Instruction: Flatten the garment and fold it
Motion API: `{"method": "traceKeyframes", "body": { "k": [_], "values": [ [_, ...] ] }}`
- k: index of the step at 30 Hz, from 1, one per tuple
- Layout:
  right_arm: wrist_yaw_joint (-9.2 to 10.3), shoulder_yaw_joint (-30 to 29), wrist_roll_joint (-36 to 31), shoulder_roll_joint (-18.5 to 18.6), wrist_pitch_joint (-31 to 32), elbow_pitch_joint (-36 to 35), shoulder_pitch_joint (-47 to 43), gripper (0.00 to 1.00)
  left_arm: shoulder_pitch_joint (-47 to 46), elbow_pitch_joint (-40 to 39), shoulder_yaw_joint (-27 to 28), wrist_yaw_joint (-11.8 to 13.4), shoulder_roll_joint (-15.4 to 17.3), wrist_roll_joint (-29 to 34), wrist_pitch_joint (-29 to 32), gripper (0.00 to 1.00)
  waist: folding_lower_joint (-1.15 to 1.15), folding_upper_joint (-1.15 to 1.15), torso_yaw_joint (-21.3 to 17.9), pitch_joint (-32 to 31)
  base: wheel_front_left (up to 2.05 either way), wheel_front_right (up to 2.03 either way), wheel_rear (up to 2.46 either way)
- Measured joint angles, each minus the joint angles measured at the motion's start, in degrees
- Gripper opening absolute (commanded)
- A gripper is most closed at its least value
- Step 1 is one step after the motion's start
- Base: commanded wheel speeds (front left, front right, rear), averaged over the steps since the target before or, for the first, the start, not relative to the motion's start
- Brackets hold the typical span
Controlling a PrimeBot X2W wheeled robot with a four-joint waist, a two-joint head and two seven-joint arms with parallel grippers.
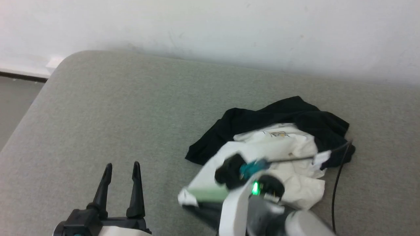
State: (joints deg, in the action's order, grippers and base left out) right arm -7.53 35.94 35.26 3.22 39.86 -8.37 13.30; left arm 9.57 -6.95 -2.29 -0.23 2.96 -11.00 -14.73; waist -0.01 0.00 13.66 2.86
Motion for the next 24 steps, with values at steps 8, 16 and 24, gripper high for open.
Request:
{"method": "traceKeyframes", "body": {
  "k": [8, 16, 24],
  "values": [
    [0.01, 1.49, -5.87, 0.4, -7.17, 15.1, -3.24, 1.0, -0.26, 0.65, -2.33, 0.13, -0.01, -0.25, 0.0, 1.0, 0.01, 0.0, 3.35, 1.54, 0.0, 0.0, 0.0],
    [0.01, -5.81, -5.14, -0.25, -16.5, 13.55, -1.07, 1.0, -0.38, 1.68, -3.55, 0.19, 0.0, 0.02, 0.0, 1.0, 0.01, 0.0, 2.95, 1.01, 0.0, 0.0, 0.0],
    [0.01, -21.3, -13.77, 0.77, -19.93, 4.94, -5.03, 1.0, -0.82, 1.04, -2.89, -0.68, -0.01, -0.11, 0.0, 1.0, 0.01, 0.0, -1.2, 0.24, 0.0, 0.0, 0.0]
  ]
}}
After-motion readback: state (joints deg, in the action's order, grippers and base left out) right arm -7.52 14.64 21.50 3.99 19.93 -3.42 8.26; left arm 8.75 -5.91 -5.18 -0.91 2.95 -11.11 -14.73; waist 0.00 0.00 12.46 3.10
